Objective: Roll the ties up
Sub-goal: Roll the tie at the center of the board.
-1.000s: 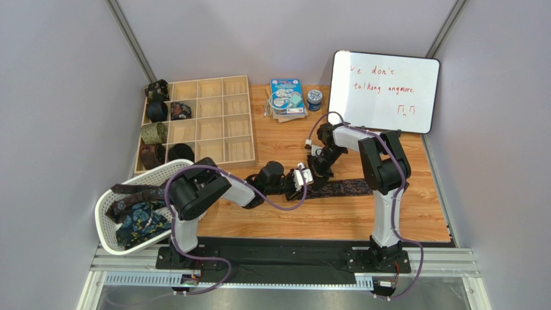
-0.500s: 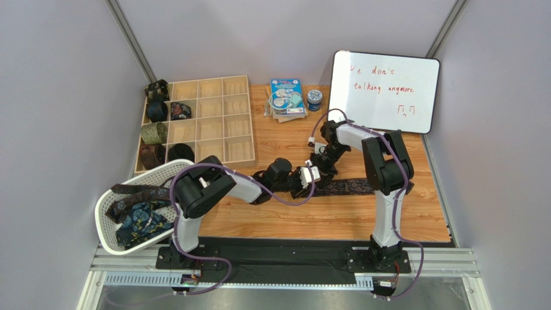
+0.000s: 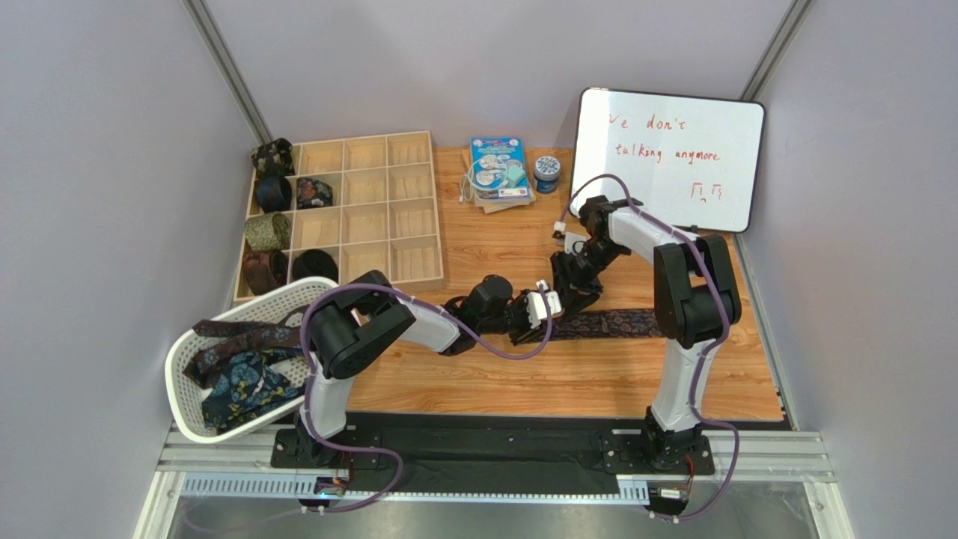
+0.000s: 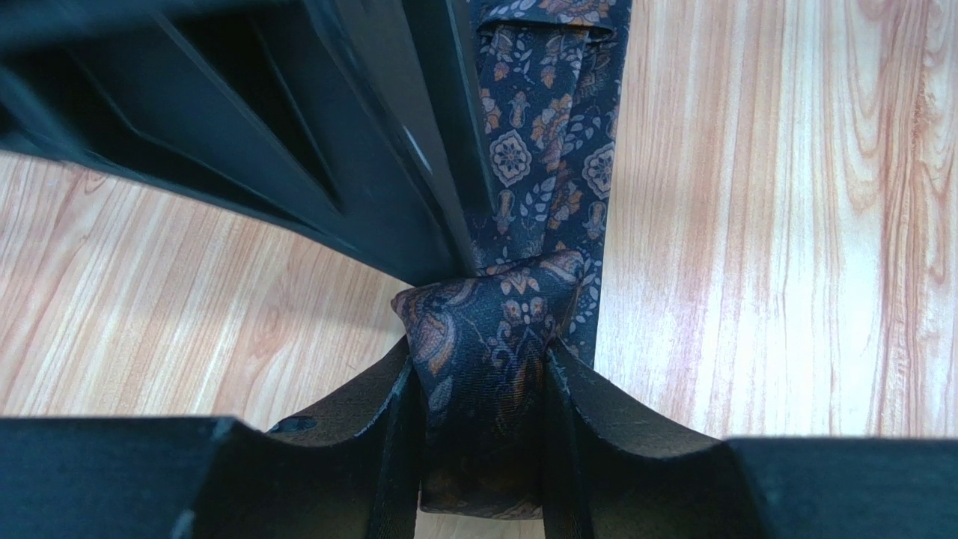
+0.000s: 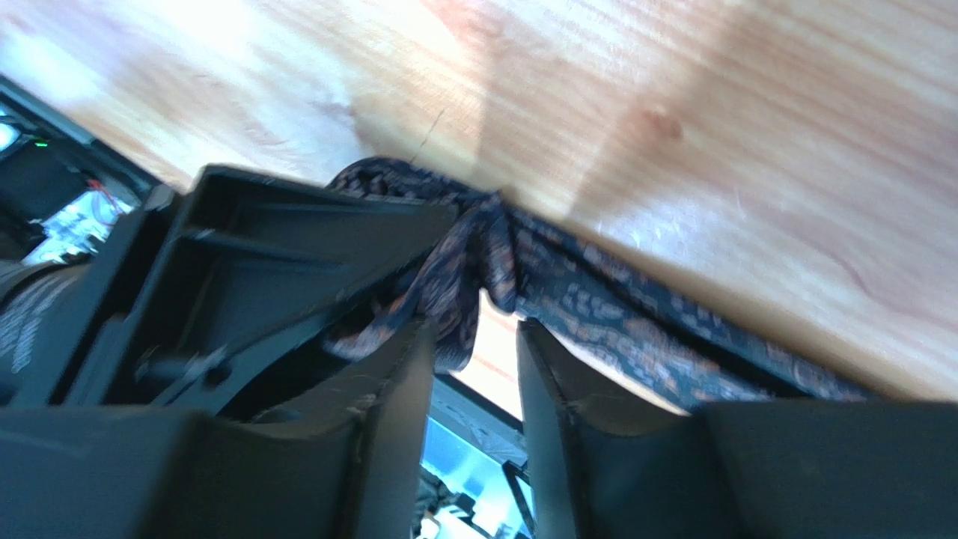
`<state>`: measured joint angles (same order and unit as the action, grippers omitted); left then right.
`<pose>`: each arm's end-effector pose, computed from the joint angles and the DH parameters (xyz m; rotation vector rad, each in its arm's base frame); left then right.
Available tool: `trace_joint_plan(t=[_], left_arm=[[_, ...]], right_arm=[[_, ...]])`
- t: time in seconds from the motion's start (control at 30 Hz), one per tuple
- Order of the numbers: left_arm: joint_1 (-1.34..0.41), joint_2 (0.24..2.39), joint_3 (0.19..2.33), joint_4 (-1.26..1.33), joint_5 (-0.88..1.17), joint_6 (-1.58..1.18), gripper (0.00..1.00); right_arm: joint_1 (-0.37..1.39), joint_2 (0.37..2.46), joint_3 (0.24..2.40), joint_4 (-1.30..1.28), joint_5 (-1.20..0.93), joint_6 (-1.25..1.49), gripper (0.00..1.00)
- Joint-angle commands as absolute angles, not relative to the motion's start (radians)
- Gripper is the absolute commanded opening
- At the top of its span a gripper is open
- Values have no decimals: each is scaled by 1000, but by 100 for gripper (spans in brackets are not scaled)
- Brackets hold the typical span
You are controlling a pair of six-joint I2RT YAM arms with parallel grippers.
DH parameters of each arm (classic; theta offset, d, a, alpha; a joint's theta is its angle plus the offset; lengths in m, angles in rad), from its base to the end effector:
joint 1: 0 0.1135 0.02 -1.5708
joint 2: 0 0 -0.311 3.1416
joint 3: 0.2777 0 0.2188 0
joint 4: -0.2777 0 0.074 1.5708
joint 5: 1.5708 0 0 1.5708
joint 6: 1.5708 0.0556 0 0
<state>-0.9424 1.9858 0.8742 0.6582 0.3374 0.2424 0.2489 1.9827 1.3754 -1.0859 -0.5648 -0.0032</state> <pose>0.2238 -0.3394 0.1807 1.3414 1.5975 -0.7765 0.3191 0.1118 0.2076 0.3076 -2.8301 -0.7983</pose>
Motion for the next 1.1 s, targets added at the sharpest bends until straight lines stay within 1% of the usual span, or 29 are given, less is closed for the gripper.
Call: trace_joint_plan(t=[0.0, 0.13, 0.2, 0.33, 0.43, 0.53, 0.57, 0.63, 0.67, 0.73, 0.77, 0.8, 0.83, 0.87, 0.93, 0.97, 1.03, 1.07], left_arm=[[-951, 2094, 825, 337, 293, 272, 32], [-951, 2089, 828, 334, 295, 272, 32], [-951, 2091, 827, 331, 299, 272, 32], [-951, 2091, 828, 331, 301, 270, 32], [-951, 2089, 827, 331, 299, 271, 32], [-951, 2083, 825, 331, 302, 273, 32], [-951, 2083, 825, 331, 304, 272, 32], [-953, 2082, 824, 336, 308, 275, 32], [-951, 2082, 822, 336, 307, 275, 32], [-951, 2079, 822, 337, 310, 275, 32], [-951, 2079, 822, 339, 313, 278, 34], [-951, 2076, 822, 341, 316, 279, 35], [-951, 2068, 821, 342, 318, 281, 36], [-950, 2060, 819, 342, 324, 282, 40], [-948, 2021, 807, 362, 333, 301, 46], [-942, 2002, 801, 373, 340, 302, 51], [-936, 1950, 792, 388, 365, 301, 56], [-925, 1936, 795, 388, 395, 296, 60]], right_arm=[[241, 1914, 1390, -1092, -637, -28, 48], [249, 1898, 1364, -1062, -660, -23, 57], [255, 1894, 1345, -1043, -660, -26, 59], [273, 1904, 1322, -1008, -658, -35, 58], [285, 1922, 1309, -976, -638, -29, 54], [285, 1942, 1305, -945, -617, -17, 47], [284, 1945, 1305, -934, -612, -14, 40], [284, 1950, 1301, -928, -606, -9, 31], [282, 1954, 1296, -928, -601, -8, 24], [279, 1959, 1292, -927, -586, -8, 15], [273, 1960, 1279, -922, -578, -6, 6], [272, 1963, 1272, -920, -563, -6, 2], [267, 1967, 1266, -919, -554, -6, 0], [262, 1971, 1256, -917, -545, -6, 0], [259, 1977, 1247, -917, -517, -6, 0], [256, 1979, 1243, -914, -509, -6, 0], [256, 1983, 1235, -911, -482, -6, 0], [255, 1986, 1233, -904, -471, 18, 0]])
